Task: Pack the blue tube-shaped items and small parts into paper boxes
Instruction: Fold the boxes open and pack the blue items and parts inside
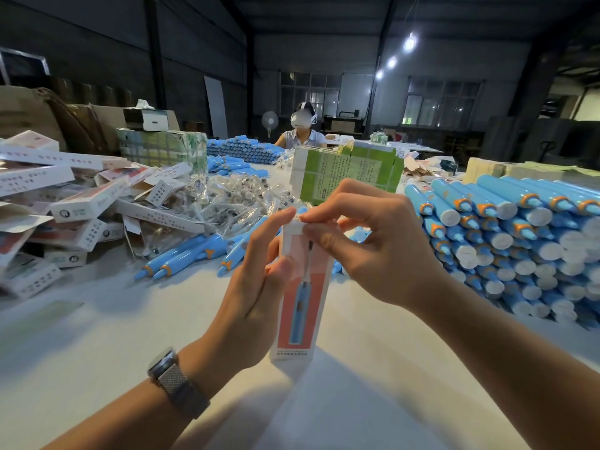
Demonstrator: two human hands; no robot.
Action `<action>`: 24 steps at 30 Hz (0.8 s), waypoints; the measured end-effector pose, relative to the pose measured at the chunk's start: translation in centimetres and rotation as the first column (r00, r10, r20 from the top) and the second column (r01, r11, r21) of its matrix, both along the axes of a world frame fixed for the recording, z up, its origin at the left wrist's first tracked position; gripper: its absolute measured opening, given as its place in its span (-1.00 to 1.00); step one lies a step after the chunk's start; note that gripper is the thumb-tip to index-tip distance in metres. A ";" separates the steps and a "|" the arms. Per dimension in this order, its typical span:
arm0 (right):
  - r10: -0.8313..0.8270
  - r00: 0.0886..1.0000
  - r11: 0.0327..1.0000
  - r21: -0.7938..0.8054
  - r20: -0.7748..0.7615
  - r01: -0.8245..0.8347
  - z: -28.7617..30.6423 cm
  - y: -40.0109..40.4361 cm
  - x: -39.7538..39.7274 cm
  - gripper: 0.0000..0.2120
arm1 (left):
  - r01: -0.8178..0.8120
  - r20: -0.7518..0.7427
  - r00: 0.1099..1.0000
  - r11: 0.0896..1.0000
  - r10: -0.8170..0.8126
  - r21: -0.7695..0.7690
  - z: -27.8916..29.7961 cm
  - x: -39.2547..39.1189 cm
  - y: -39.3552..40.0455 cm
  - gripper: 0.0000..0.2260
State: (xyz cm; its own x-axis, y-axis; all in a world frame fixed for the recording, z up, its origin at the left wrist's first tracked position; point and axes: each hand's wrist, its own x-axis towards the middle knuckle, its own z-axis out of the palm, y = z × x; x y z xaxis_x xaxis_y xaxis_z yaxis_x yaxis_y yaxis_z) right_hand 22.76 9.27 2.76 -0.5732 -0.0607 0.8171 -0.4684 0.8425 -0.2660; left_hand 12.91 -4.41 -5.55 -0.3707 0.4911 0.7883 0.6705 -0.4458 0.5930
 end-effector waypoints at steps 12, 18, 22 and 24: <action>-0.013 1.000 0.997 -0.076 0.028 0.015 0.6 -0.4 0.6 -0.92 | 0.030 -0.038 0.999 1.000 -0.030 -0.006 -0.2 -0.2 0.0 -0.53; -0.011 0.994 0.996 -0.091 0.104 0.020 1.1 -0.2 0.5 -0.92 | 0.035 -0.028 0.999 0.999 -0.035 0.004 0.0 -0.2 0.0 -0.59; 0.036 0.987 0.995 -0.098 0.154 -0.020 1.1 0.3 0.6 -0.88 | 0.020 -0.008 1.000 1.000 -0.020 0.020 -0.1 -0.2 -0.1 -0.62; 0.071 0.984 0.993 -0.104 0.165 -0.054 0.8 0.4 0.6 -0.86 | 0.018 0.005 1.000 1.000 -0.018 0.025 -0.1 -0.2 -0.1 -0.64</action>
